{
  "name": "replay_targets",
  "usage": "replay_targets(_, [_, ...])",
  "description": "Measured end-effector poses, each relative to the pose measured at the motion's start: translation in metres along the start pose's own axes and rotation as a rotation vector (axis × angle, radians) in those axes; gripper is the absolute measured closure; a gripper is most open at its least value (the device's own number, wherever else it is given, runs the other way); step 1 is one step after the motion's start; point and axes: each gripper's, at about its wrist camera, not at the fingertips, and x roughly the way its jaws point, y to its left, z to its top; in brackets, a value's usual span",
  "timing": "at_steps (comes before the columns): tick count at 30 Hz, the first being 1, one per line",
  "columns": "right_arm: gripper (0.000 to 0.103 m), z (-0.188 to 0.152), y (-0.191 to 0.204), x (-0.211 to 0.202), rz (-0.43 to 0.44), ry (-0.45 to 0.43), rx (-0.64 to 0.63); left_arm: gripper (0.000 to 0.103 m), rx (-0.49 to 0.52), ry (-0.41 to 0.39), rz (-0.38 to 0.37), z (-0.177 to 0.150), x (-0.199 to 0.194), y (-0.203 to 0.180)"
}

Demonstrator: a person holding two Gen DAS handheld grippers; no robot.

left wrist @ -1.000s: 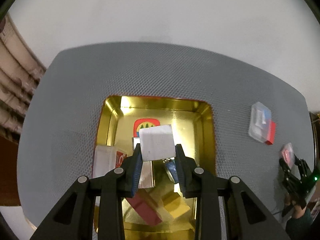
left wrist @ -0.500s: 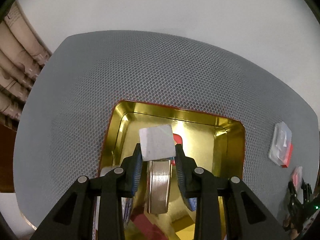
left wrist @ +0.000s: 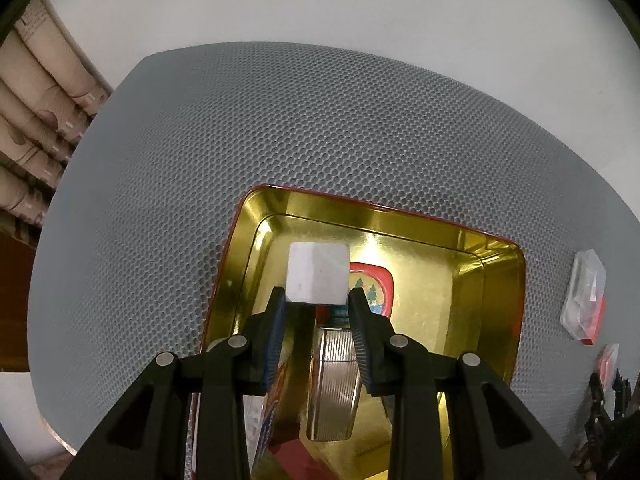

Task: Organize rigid objects
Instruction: 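Carry the white cube into the gold tin and open the left gripper, then lower the pink box into the gold tin and open the right gripper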

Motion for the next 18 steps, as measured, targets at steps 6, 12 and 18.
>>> replay_targets(6, [0.042,0.000,0.000,0.000,0.000,0.000,0.001,0.070,-0.008,-0.004,-0.014,-0.003,-0.008,0.000])
replay_targets(12, [0.042,-0.001,0.001,-0.001,0.000,0.000,0.001,0.057,0.016,-0.035,-0.044,-0.013,-0.028,-0.003])
replay_targets(18, [0.042,0.000,0.002,-0.001,0.000,0.000,0.001,0.057,0.059,-0.110,-0.043,-0.032,-0.063,-0.008])
